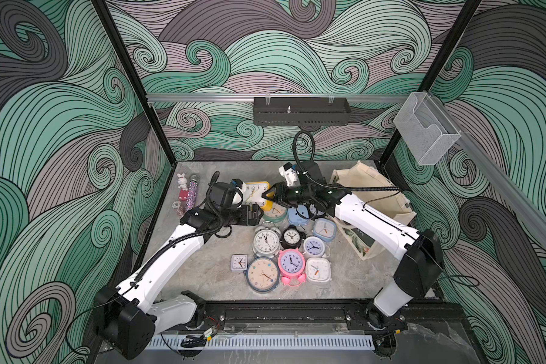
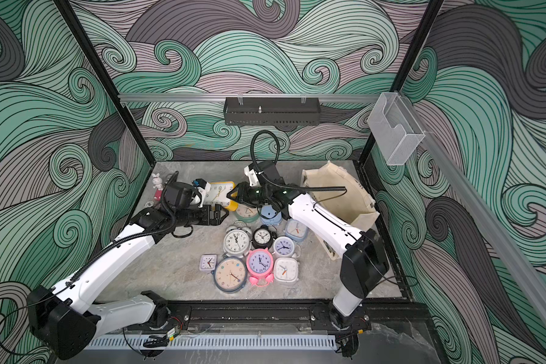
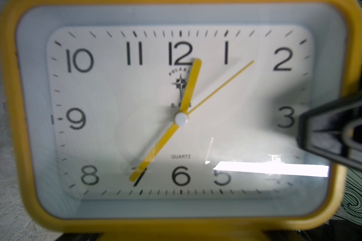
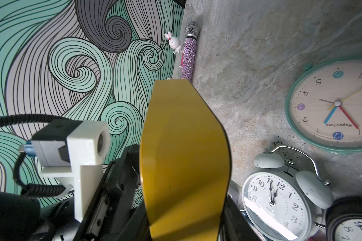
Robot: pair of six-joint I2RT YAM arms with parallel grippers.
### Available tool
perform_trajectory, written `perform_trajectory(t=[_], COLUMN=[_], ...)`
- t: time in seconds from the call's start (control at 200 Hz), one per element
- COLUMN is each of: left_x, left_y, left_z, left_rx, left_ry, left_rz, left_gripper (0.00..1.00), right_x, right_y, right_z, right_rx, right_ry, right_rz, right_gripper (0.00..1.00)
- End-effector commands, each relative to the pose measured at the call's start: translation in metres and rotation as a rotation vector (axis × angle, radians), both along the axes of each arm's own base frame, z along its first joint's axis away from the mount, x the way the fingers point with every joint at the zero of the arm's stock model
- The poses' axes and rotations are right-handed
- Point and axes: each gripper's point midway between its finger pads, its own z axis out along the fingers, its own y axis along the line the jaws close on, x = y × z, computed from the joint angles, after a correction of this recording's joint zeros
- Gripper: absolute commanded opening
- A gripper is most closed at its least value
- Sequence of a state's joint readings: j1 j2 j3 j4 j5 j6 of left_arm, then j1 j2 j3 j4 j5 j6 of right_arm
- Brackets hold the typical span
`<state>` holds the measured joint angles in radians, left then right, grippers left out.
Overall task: Put the alarm clock into the canvas bag
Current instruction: Place the alarm at the canvas bag.
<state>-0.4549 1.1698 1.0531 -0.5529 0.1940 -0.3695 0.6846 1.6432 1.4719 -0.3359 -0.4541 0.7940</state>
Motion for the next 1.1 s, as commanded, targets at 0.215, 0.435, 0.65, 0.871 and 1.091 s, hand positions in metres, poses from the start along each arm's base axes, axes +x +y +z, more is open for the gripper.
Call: perform_trajectory(t=[0.215,0.435,0.65,0.871,1.091], left_x=[-0.025,-0.051,-0.069,-0.082,-0.088], left_y=[0.011,0.010,0.007,0.010,0.005], left_z=[0.064,0.054,0.042,0.036,0.032], left_rx=[-0.042,-0.059,-0.085,-0.056,-0.042], left_ry=[-0.165,-0.158,-0.115,-0.125,-0.140], left_rz=[-0.030,-0.109,-0.157,-0.190,-0.223], left_gripper=[0.99,0.99,0.99,0.99,0.99], right_x=[0.011,-0.009,-0.040,-0.046,-0.016], right_y=[-0.109,-0.228,-0.316,-0.352,-0.354], right_z=[0.115,0.129,0.107,0.085,0.074], right_rx=[0.003,-0.086,-0.225,-0.325,-0.362], right_ry=[-0.261,-0.298,-0.240,-0.181,-0.152], right_rz=[-0.220,-0.551,-0.831,-0.926,-0.923], right_gripper=[0.22,0.22,0.21,0.21,0.22])
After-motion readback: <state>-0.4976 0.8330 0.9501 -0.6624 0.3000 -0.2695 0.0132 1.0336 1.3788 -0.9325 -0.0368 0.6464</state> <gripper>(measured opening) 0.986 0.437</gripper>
